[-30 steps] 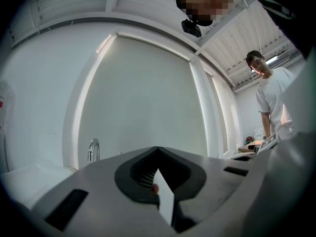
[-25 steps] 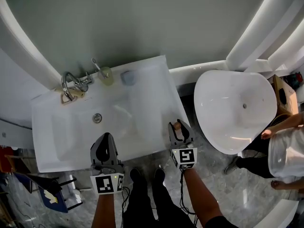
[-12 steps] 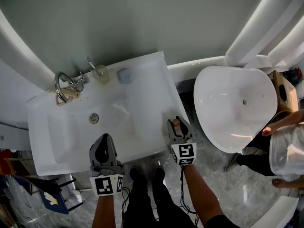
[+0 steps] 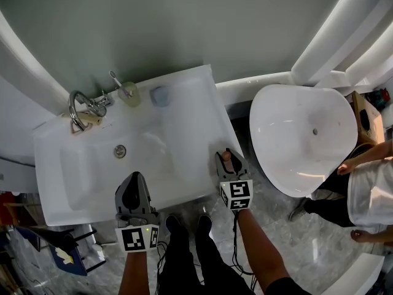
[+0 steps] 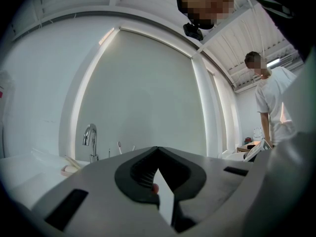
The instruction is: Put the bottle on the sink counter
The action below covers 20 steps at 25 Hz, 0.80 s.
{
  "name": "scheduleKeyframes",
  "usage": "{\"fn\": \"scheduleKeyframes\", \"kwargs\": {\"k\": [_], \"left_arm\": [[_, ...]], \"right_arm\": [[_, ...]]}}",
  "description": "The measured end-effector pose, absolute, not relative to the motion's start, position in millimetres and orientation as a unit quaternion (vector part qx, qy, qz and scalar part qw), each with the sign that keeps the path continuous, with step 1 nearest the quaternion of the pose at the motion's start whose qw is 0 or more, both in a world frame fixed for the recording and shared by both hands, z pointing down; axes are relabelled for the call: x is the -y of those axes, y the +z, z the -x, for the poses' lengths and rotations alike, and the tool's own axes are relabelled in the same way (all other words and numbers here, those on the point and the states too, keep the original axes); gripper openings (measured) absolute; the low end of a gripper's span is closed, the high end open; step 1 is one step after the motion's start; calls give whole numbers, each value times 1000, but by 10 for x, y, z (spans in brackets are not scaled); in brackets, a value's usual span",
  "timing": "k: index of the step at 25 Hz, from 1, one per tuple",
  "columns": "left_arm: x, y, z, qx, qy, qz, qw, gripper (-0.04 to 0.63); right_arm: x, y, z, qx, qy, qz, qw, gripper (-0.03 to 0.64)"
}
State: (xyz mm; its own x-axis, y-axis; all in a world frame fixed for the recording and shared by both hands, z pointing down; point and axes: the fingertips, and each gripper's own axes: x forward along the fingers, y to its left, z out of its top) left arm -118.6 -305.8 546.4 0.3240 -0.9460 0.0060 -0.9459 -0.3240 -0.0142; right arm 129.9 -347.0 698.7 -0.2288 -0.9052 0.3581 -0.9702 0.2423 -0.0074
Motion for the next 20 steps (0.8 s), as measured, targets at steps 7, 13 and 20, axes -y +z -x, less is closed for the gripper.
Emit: {"fn": "scheduleKeyframes", "kwargs": {"k": [7, 13, 20], "left_arm": [[3042, 5442, 1206, -585, -6, 811, 5, 21], [3028, 5437, 1201, -586, -6, 810, 5, 21], [3006, 5413, 1187, -587, -5, 810, 7, 21]], "right_arm": [[3412, 6998, -1298, 777, 105, -602, 151, 149], [3413, 7008, -1298, 777, 106, -602, 151, 149], [3401, 6996, -1308, 777, 104, -602, 150, 149]]}}
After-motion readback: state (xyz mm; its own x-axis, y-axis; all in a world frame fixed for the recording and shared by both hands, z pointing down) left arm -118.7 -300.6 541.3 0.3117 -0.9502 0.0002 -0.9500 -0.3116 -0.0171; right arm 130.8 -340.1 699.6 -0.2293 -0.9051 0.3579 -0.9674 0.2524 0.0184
